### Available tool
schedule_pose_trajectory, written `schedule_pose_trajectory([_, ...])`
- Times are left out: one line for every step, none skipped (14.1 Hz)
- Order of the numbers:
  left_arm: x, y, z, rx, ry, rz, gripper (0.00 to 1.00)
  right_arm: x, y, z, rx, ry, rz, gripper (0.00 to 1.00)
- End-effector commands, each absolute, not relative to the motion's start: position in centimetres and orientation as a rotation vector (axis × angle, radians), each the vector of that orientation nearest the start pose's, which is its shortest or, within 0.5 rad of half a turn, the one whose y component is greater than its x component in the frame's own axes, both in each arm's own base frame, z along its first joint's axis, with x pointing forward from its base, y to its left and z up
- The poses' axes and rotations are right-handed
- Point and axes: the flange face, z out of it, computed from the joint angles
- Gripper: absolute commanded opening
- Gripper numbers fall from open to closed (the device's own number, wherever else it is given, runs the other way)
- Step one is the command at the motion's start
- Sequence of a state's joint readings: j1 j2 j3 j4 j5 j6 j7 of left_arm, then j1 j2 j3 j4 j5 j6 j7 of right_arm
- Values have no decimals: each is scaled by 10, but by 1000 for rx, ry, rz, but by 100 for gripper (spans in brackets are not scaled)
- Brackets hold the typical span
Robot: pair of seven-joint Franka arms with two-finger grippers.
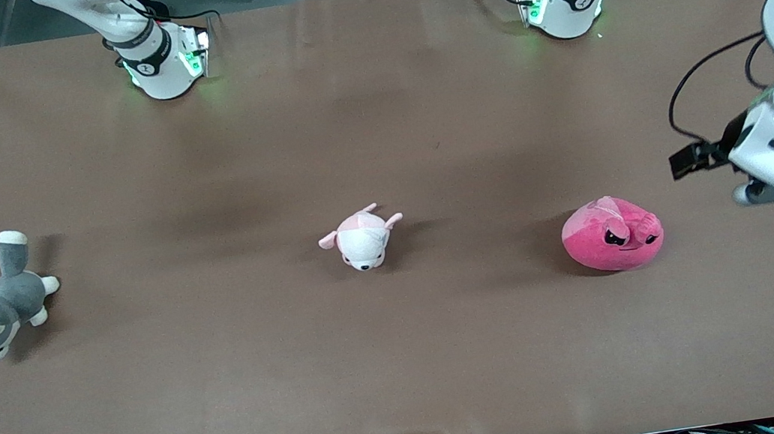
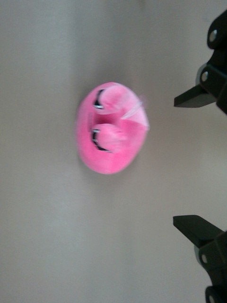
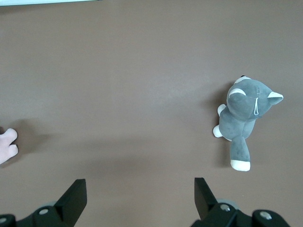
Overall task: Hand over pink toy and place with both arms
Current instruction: 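Move the left gripper down toward the bright pink plush toy, then close the left gripper on the bright pink plush toy's ears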
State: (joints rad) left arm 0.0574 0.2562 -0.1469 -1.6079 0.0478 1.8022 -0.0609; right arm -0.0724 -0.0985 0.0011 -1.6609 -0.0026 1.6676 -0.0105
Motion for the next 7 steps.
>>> schedule_pose_trajectory([650, -48, 446, -3137, 59, 73, 100, 529, -38, 647, -3153, 101, -171, 100])
schedule_pose_trajectory([654, -50, 430, -3141, 64, 88, 100, 529, -39, 647, -3153, 103, -173, 100])
schedule_pose_trajectory([657, -51, 419, -3144, 64, 95, 100, 529, -38, 646, -3153, 101, -171, 100])
schedule_pose_trajectory([659, -54, 408, -3148, 56, 91, 100, 529, -38, 646, -3153, 101, -171, 100])
schedule_pose_trajectory([659, -56, 399, -3151, 38, 88, 99, 530, -38, 645, -3153, 101, -166, 100])
schedule_pose_trajectory([659, -58, 394, -3155, 29, 87, 98, 531, -38, 644, -3154, 101, -164, 100])
schedule_pose_trajectory([658, -59, 386, -3158, 28, 94, 91, 531, -38, 643, -3154, 101, -161, 100])
